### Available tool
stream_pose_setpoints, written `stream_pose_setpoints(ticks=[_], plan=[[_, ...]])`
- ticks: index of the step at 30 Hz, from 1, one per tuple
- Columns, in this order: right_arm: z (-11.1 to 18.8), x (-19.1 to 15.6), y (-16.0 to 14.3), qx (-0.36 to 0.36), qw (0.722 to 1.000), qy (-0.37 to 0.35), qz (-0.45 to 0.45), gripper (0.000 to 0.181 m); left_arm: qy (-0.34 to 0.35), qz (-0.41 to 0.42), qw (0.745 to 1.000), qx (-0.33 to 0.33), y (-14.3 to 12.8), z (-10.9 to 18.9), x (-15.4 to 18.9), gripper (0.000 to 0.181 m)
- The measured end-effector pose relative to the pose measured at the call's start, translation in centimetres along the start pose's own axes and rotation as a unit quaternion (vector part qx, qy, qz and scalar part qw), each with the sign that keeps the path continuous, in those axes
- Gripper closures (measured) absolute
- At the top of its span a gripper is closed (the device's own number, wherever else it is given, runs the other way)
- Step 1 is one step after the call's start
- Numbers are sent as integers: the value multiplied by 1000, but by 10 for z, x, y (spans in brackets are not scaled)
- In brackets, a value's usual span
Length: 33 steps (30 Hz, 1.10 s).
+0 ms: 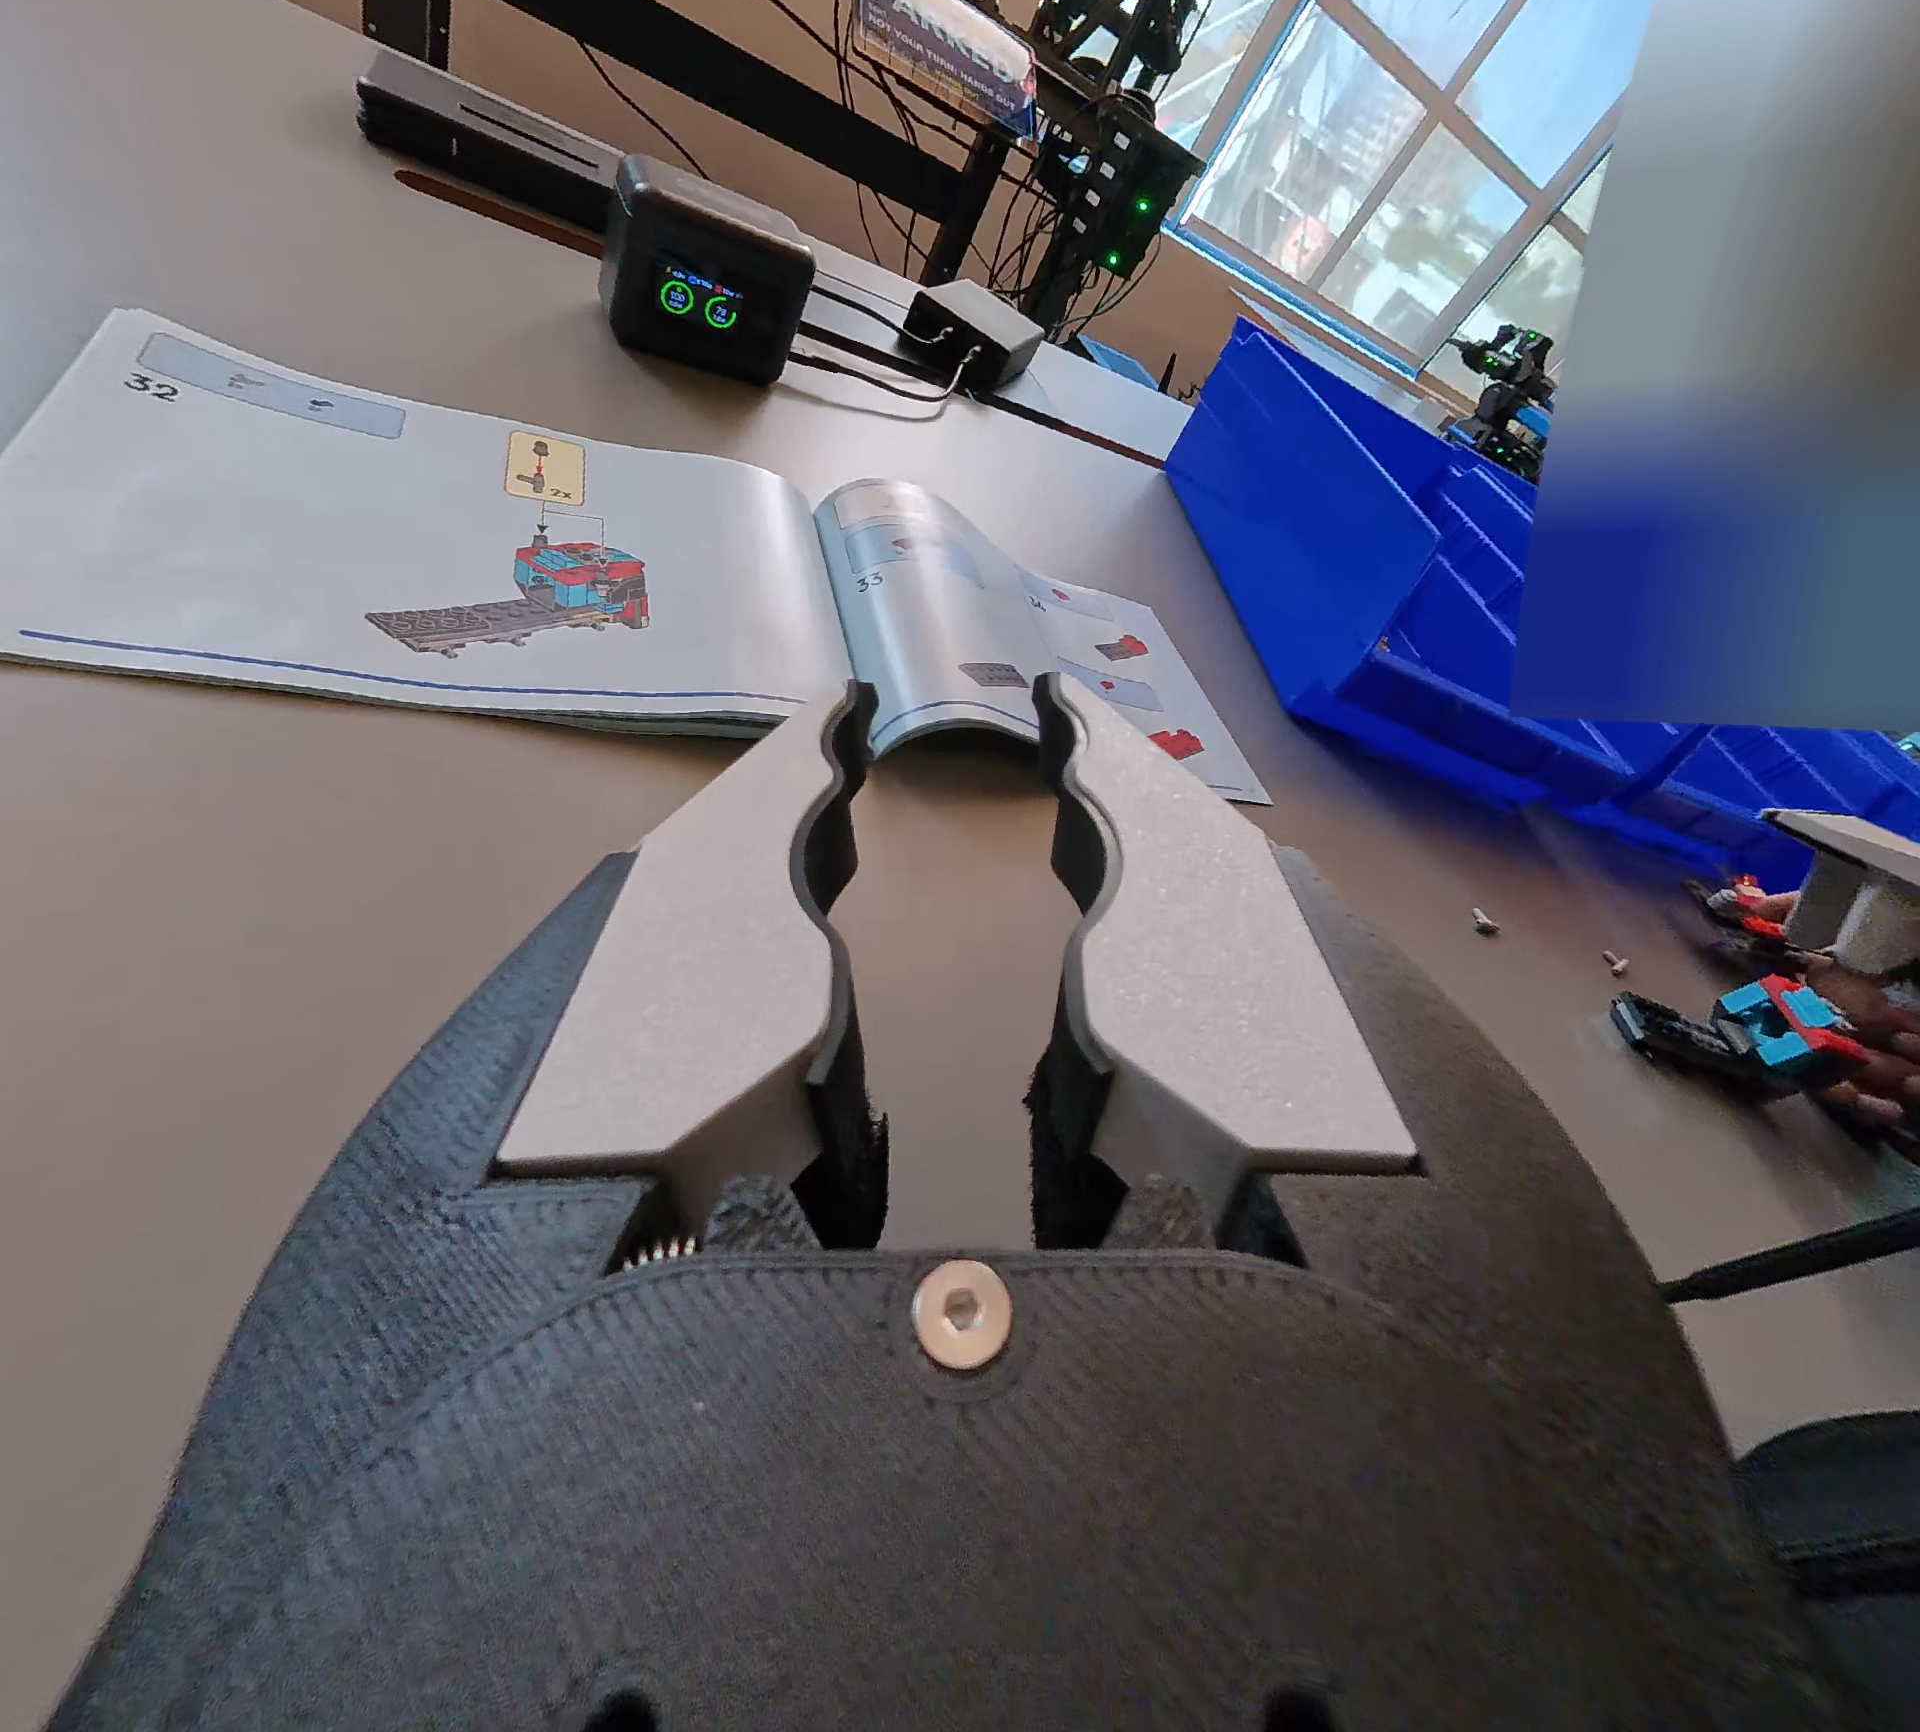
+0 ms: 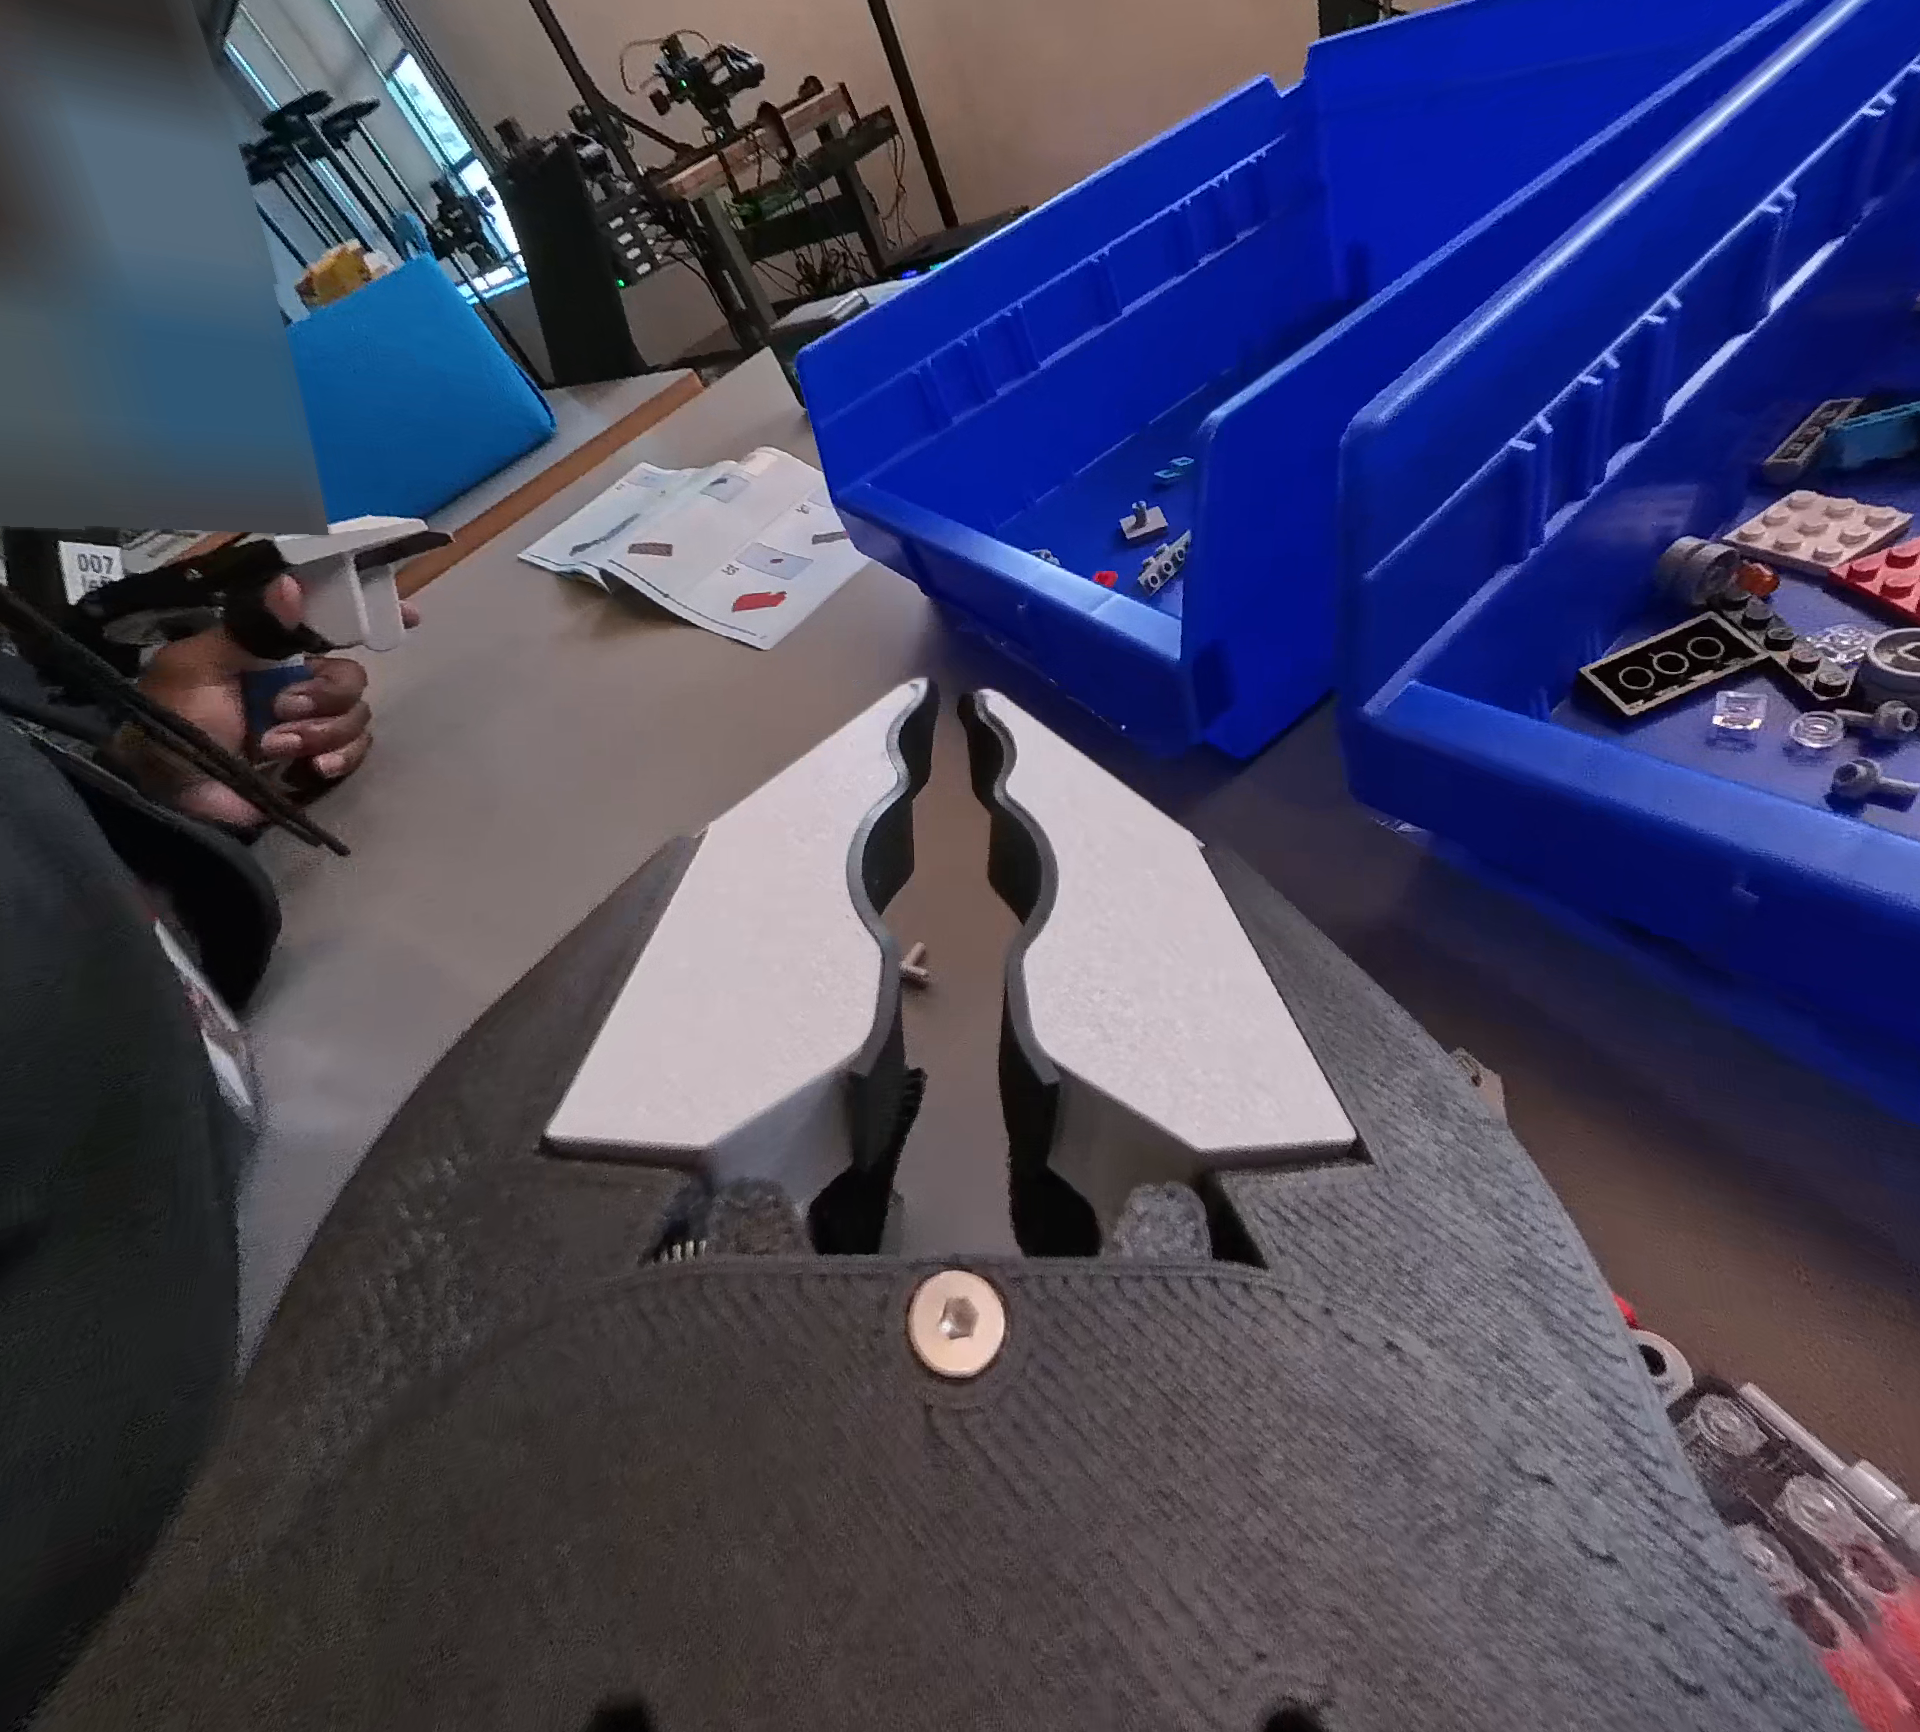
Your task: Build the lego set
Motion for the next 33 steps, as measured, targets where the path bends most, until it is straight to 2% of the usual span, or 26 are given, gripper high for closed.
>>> stream_pose_setpoints(ticks=[33], plan=[[-2,2,-1,-10,1000,2,-13,176,0,1,1000,7,1,1,0,149]])
Point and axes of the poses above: each gripper's, where its closed fingertips meet, z back along the fingers, y out of its top, x = y × z across the jaws, the point moved 6 cm from there along z, back along the fingers
